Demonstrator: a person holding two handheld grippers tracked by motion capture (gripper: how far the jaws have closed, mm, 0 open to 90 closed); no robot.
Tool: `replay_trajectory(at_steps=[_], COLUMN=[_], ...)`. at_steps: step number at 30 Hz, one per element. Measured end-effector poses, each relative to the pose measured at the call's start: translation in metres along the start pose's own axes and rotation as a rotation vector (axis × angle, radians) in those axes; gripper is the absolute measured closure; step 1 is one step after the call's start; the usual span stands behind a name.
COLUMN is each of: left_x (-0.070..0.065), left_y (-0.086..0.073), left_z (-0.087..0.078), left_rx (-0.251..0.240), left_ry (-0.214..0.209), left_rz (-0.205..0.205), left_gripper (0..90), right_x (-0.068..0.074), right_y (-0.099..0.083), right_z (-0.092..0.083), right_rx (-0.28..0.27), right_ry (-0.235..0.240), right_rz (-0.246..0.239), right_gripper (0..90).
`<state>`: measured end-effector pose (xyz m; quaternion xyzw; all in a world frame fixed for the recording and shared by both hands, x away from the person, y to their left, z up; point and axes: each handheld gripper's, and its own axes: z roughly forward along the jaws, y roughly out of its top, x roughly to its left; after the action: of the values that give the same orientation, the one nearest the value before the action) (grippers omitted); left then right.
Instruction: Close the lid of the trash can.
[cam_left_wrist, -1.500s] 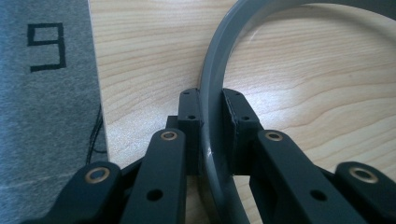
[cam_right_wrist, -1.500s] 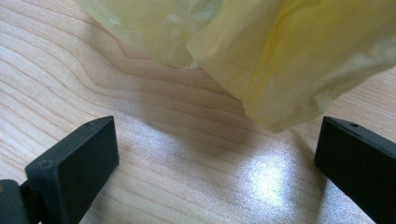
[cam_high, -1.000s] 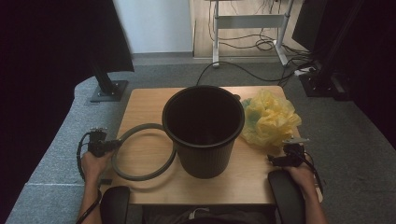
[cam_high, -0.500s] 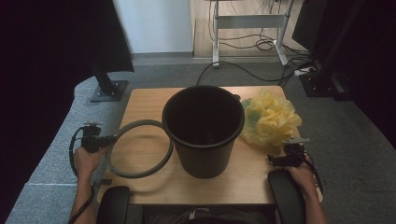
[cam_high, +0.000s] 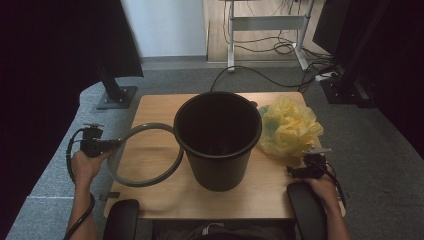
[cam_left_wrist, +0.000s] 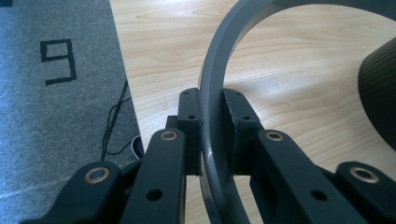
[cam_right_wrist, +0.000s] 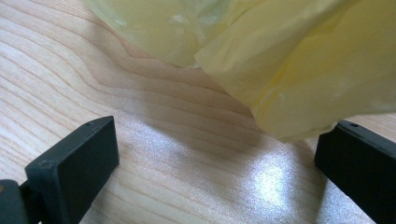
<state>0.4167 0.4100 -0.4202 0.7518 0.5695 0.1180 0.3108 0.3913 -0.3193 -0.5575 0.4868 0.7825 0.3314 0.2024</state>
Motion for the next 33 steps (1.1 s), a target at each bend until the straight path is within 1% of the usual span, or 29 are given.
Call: replay_trajectory(at_steps=[1, 2, 4, 5, 6, 11, 20, 27, 33], left_x=[0.0, 0.0, 0.0, -0.001, -0.001, 0.0, 0.001, 0.002, 0.002], left_y=[0.002, 0.002, 0.004, 0.006, 0.006, 0.013, 0.023, 0.03, 0.036], left_z=[-0.004, -0.004, -0.008, -0.012, -0.012, -0.023, -0.044, -0.06, -0.071], left_rx=[0.0, 0.0, 0.001, 0.0, 0.0, 0.005, -0.013, -0.021, -0.019], left_ry=[-0.001, -0.001, -0.009, -0.009, -0.009, -0.016, -0.037, -0.039, -0.038], left_rz=[-0.001, -0.001, -0.007, -0.009, -0.009, -0.016, -0.034, -0.045, -0.051], left_gripper=[78.5, 78.5, 78.5, 78.5, 78.5, 78.5, 78.4, 78.4, 78.3], right_x=[0.0, 0.0, 0.0, 0.0, 0.0, 0.0, 0.0, 0.0, 0.0], right_y=[0.0, 0.0, 0.0, 0.0, 0.0, 0.0, 0.0, 0.0, 0.0], right_z=[0.0, 0.0, 0.0, 0.0, 0.0, 0.0, 0.0, 0.0, 0.0], right_rx=[0.0, 0.0, 0.0, 0.0, -0.001, -0.001, -0.001, -0.001, -0.001], right_ry=[0.0, 0.0, 0.0, 0.004, 0.003, 0.006, 0.007, 0.007, 0.007], right_rz=[-0.001, -0.001, -0.002, -0.004, -0.005, -0.005, -0.005, -0.006, -0.005], right_gripper=[0.0, 0.0, 0.0, 0.0, 0.0, 0.0, 0.0, 0.0, 0.0])
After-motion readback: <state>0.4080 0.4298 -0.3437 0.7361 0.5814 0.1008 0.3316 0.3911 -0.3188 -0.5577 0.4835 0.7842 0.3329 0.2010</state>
